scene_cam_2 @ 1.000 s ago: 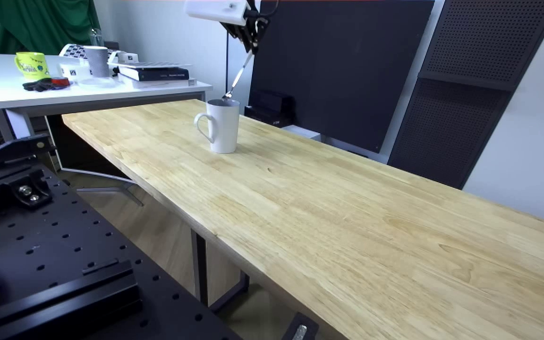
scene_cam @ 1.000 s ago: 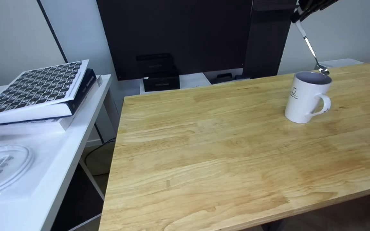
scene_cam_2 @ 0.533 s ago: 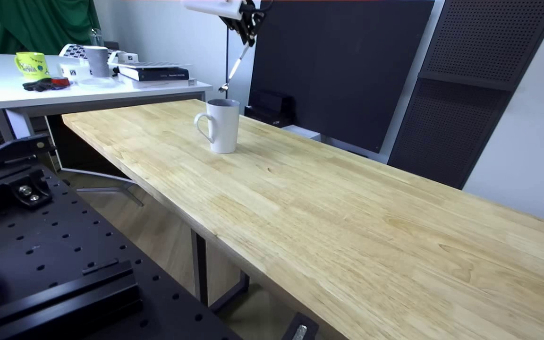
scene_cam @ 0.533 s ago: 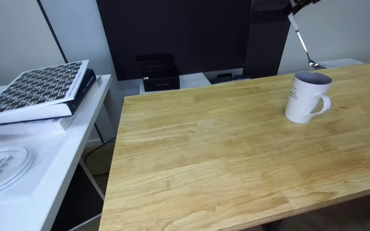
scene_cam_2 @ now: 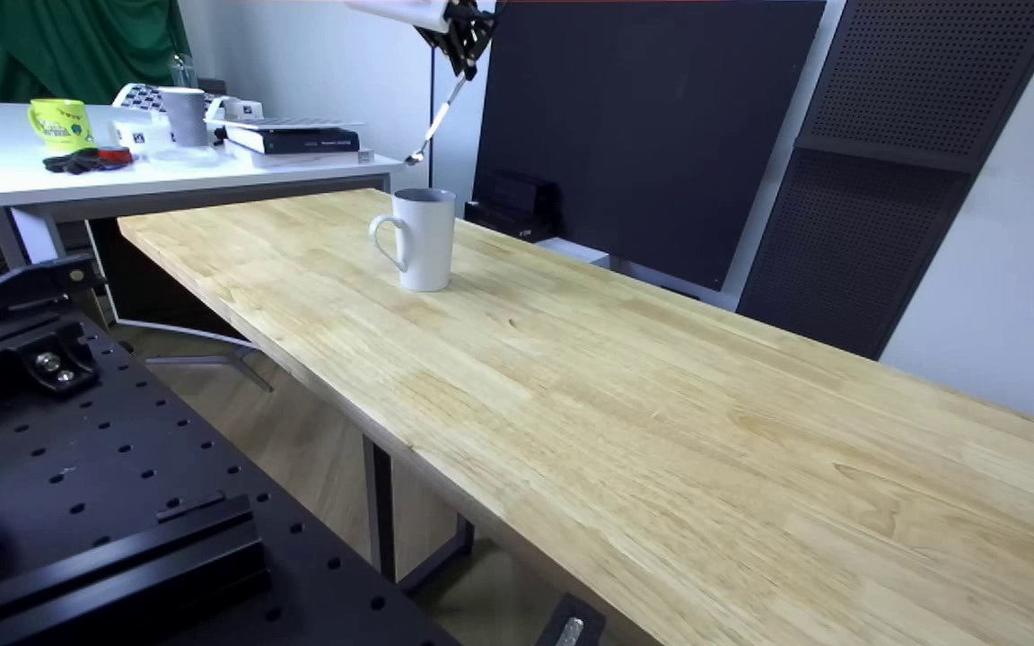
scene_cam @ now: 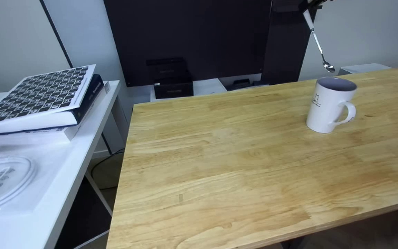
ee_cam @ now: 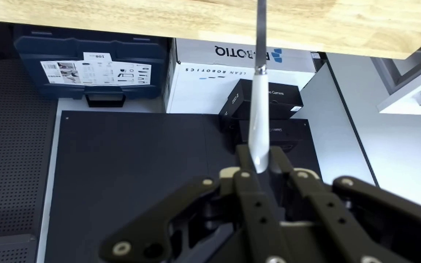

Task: Put the spoon in the mug

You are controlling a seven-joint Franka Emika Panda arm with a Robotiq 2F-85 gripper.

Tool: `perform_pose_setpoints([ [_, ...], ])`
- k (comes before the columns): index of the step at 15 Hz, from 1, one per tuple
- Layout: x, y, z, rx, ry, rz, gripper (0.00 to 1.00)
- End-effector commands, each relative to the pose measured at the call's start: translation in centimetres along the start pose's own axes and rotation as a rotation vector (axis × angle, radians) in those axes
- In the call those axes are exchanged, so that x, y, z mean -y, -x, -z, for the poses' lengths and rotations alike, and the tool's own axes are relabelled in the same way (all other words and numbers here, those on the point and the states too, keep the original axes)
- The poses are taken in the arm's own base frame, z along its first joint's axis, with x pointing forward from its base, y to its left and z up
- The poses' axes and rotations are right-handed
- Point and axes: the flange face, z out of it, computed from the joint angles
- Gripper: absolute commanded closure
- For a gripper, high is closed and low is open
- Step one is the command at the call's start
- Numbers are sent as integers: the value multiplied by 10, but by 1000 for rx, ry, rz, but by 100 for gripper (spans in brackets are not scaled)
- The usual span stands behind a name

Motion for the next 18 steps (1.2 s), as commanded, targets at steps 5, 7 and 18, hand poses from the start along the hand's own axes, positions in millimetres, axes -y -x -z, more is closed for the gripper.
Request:
perform_pose_setpoints([
  [5,-7,3,-3,9,7,-1,84],
  [7,-6,3,-3,9,5,4,84],
  [18,-7,-1,-1,-8,6,4,96],
])
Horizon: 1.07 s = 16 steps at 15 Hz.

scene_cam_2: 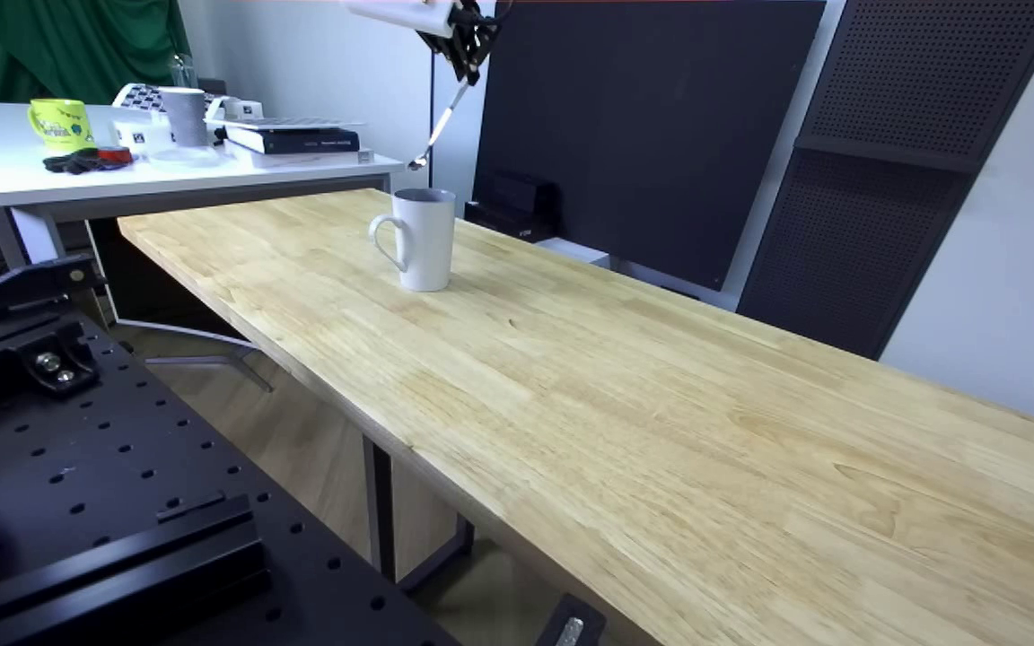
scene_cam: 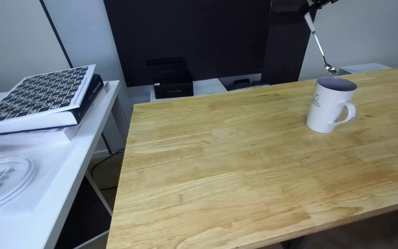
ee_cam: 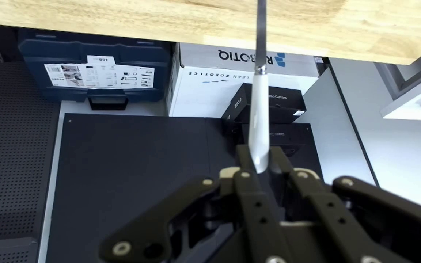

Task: Put the spoon in the mug

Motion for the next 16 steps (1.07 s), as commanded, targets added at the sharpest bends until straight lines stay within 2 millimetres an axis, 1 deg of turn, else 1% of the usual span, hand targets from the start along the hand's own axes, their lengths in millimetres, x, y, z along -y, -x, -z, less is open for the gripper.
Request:
perform_pose_setpoints([
  [1,-3,-11,5,-26,6,-2,96],
  [4,-8,-19,8,-42,18,-1,96],
  [8,-13,-25,7,-55,27,-13,96],
  [11,-12,-22,5,-49,27,-16,96],
  [16,-8,-12,4,-28,23,-19,96],
])
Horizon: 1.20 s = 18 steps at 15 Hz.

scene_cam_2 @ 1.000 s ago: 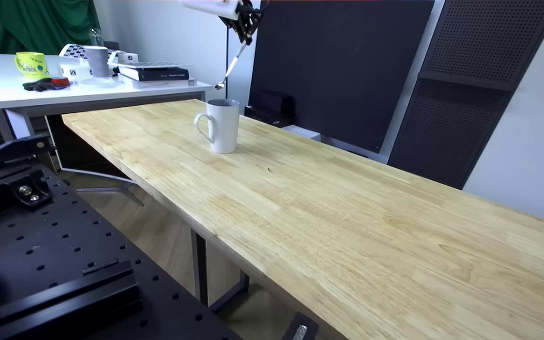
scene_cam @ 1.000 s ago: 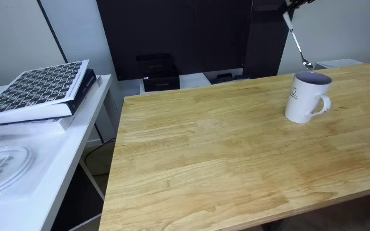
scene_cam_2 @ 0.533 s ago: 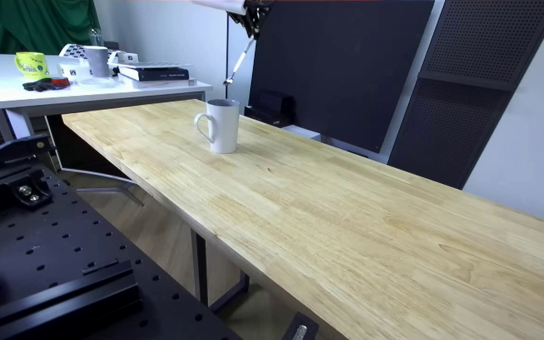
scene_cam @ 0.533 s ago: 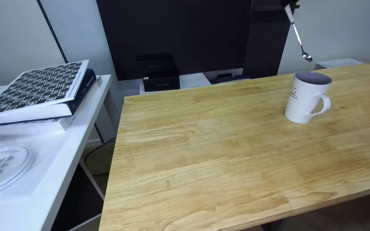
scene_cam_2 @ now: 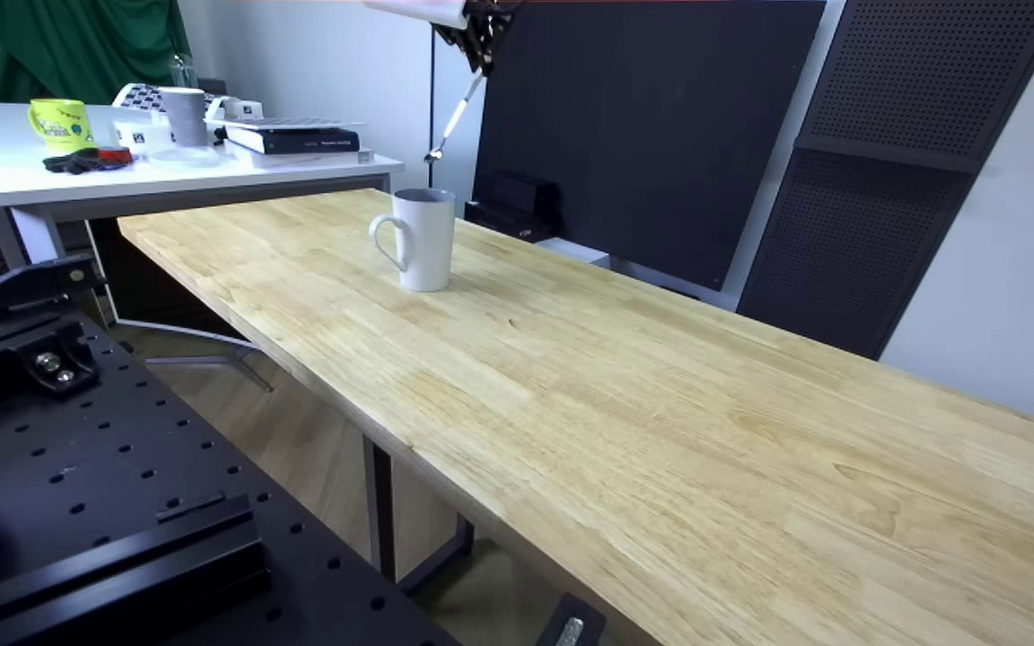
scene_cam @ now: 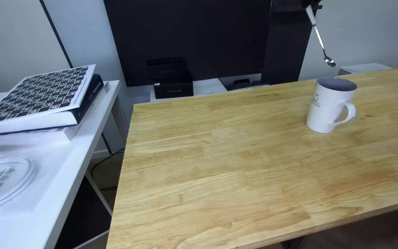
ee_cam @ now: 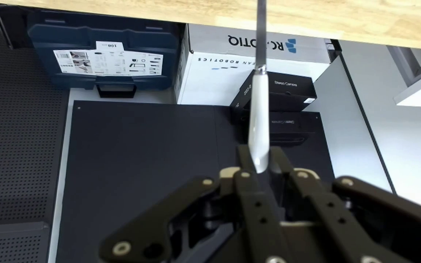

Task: Put the spoon in the mug

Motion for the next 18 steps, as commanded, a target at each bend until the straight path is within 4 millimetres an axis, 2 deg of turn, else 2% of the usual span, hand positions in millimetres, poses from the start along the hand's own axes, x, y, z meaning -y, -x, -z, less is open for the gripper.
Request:
perform_pose_setpoints([
  [1,2,4,2,6,4,-16,96],
  [9,0,17,-3,32,7,-24,96],
  [18,-1,42,-21,85,5,-29,96],
])
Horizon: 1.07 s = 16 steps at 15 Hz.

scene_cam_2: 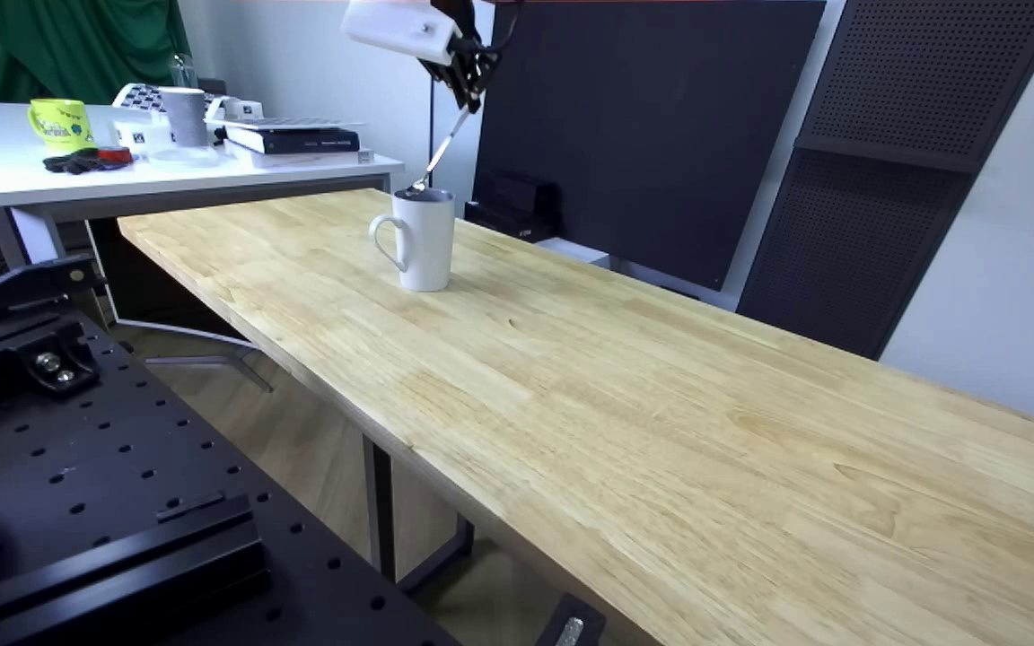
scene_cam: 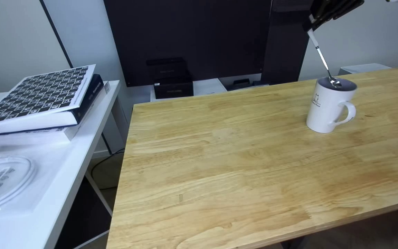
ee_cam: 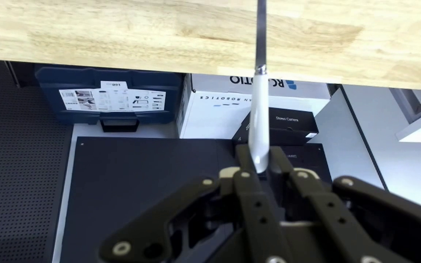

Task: Put the spoon in the mug

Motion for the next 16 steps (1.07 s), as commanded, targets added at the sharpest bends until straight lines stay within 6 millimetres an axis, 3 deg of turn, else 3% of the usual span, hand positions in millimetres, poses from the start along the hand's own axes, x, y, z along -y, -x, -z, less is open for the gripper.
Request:
perform_pose_setpoints([
  [1,-2,5,-5,7,-1,-20,96],
  [12,-5,12,-9,21,15,-22,96],
  [16,-6,6,-6,11,27,-18,96],
])
